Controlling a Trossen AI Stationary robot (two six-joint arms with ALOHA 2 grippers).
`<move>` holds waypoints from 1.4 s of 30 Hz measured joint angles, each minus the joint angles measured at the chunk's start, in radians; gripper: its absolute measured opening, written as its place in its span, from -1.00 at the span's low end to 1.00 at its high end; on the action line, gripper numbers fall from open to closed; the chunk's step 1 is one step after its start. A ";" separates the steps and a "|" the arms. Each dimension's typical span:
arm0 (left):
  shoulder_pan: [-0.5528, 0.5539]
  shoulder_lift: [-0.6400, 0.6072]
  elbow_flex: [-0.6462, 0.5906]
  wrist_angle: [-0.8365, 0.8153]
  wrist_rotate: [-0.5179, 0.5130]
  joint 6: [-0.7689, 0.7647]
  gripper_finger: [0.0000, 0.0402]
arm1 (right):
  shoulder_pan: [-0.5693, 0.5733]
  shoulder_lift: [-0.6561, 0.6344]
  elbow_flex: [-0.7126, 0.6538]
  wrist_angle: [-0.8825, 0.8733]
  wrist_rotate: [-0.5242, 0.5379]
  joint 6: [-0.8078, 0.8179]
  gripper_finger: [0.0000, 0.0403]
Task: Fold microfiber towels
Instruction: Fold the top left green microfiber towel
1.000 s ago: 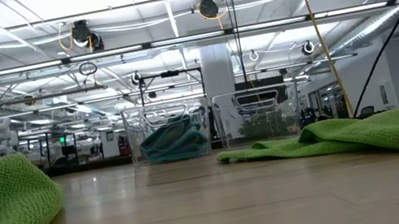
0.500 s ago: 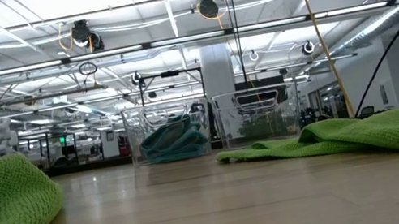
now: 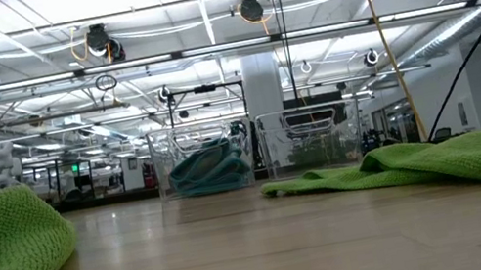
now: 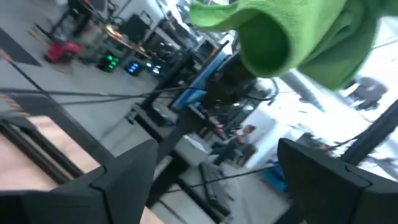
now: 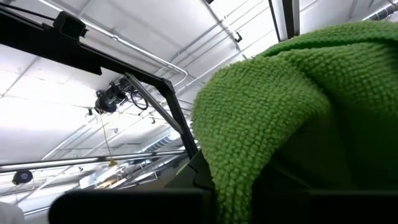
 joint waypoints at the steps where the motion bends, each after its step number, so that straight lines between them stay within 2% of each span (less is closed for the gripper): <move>1: 0.001 0.008 0.013 0.002 -0.003 0.024 0.67 | 0.000 0.001 0.000 0.001 0.000 0.001 -0.92; 11: 0.039 0.134 0.211 0.017 0.014 0.191 0.67 | 0.000 0.002 0.000 0.001 0.000 0.004 -0.92; 16: 0.052 0.162 0.250 0.041 0.010 0.231 0.62 | 0.000 0.001 0.000 0.001 0.000 0.003 -0.92; 20: 0.057 0.164 0.250 0.118 0.038 0.253 0.39 | 0.000 0.002 0.000 -0.008 0.000 -0.008 -0.92; 25: 0.079 0.161 0.251 0.142 0.100 0.258 -0.02 | 0.000 0.018 0.000 -0.014 0.001 -0.022 -0.92; 31: 0.100 0.151 0.251 0.146 0.158 0.259 -0.82 | 0.000 0.041 -0.001 -0.019 0.002 -0.023 -0.92; 32: 0.103 0.144 0.251 0.134 0.179 0.255 -0.91 | 0.000 0.043 -0.001 -0.030 0.002 -0.023 -0.92; 36: 0.111 0.097 0.251 0.066 0.212 0.240 -0.95 | 0.000 0.045 -0.001 -0.091 0.003 -0.023 -0.92; 42: 0.107 -0.030 0.251 -0.233 0.216 0.309 -0.98 | 0.000 0.045 -0.001 -0.134 0.004 -0.027 -0.89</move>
